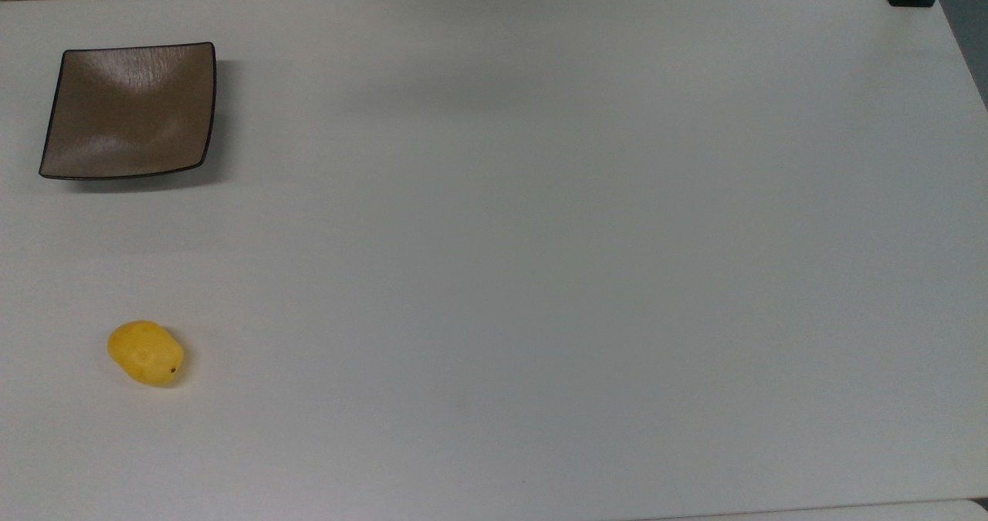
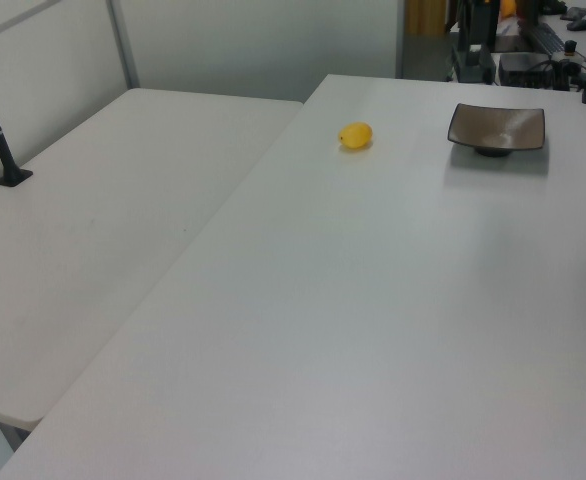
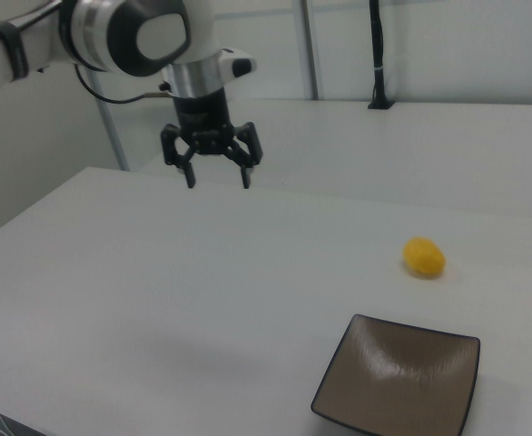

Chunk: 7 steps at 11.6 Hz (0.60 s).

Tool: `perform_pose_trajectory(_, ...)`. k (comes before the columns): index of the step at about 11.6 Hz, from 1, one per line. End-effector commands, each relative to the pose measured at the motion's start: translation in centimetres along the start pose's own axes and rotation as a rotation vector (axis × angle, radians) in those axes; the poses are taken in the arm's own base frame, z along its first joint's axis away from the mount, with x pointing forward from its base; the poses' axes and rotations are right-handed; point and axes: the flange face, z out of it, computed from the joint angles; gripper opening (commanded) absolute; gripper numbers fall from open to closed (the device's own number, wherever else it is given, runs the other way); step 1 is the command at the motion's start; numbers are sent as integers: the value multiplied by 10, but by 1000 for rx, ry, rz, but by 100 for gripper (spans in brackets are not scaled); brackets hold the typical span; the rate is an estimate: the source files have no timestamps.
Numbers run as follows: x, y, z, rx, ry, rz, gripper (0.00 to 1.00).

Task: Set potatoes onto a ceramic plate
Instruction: 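Move the open gripper over the yellow potato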

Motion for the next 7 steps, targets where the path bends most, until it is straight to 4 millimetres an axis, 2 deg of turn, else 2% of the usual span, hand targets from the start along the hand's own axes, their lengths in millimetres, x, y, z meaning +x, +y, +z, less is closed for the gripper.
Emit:
perform_pose_trajectory(1,21,45,15,-67,68,32,100)
perform_pose_trajectory(5,46,109,24,-139,173,147,100)
perform_pose_trajectory(7,59,134,33,-177,226,173,100)
